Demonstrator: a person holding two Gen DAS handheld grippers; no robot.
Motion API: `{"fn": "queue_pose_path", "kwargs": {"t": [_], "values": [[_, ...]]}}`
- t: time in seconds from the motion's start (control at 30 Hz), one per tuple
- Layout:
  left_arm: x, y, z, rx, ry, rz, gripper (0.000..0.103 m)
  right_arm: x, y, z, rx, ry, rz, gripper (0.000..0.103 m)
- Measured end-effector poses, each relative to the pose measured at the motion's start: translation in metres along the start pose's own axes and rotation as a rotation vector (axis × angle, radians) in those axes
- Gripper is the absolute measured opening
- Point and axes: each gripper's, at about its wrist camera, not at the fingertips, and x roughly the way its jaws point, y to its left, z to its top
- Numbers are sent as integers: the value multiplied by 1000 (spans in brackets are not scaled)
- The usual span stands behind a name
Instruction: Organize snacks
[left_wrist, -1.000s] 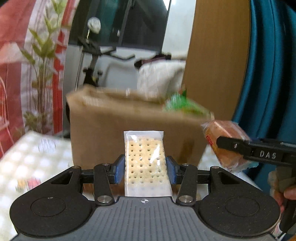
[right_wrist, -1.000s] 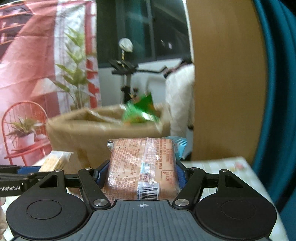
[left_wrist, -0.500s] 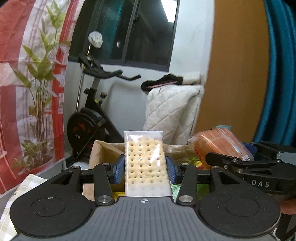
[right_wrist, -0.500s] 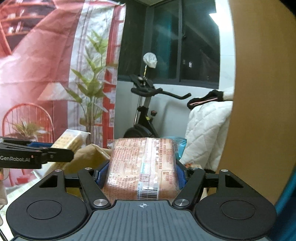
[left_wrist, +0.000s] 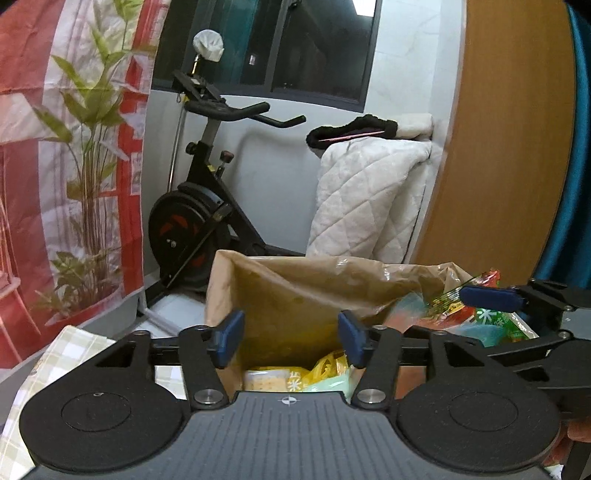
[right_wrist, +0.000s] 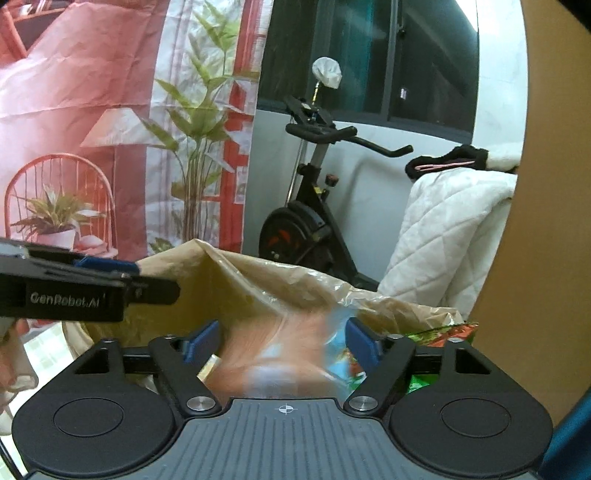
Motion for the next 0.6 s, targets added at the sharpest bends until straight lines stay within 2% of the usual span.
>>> {"fn": "queue_pose_path", "kwargs": {"t": [0.1,0.23,0.33,0.6], "values": [[-7,3,3,-3,-1,10,70,-3,1,4,8,7,3,81],[-21,0,10,23,-15,26,82,-15,0,6,33,15,7,94],[-33,-5,15,44,-19,34,88,-29,-1,8,55,18,3,100],[-71,-27,23,113,-20,60,92,-74,-10,7,165,19,-23,102]]}}
